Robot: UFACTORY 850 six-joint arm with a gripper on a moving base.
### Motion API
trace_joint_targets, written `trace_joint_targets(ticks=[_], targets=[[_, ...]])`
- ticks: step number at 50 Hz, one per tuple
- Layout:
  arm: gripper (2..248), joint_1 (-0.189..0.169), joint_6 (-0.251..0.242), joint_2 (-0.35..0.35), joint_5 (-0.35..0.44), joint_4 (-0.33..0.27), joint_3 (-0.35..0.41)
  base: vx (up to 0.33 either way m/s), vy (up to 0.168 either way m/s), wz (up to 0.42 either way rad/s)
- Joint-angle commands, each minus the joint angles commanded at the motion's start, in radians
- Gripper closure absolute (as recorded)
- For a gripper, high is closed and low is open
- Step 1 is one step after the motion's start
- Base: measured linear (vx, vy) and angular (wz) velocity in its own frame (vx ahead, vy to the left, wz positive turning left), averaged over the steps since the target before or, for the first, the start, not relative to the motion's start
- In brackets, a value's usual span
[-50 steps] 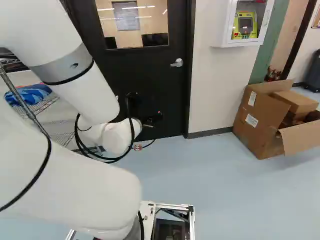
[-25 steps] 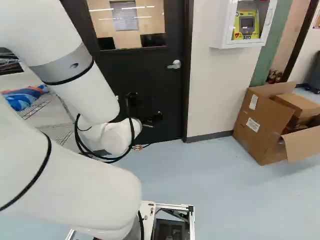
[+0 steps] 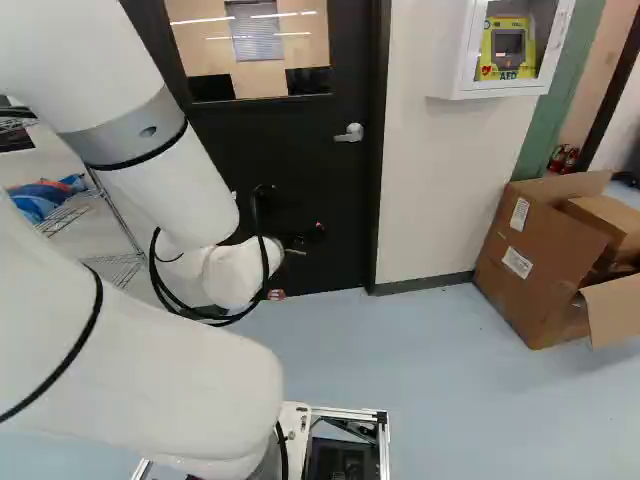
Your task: Open the door and move inside
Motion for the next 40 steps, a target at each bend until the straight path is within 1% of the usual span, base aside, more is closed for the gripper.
trace_joint_targets(ticks=[25,40], targets=[[3,0.000,0.000,0.000,0.000,0.000,0.000,0.156,-0.022,0.136],[3,0.000,0.000,0.000,0.000,0.000,0.000,0.159,-0.043,0.020]])
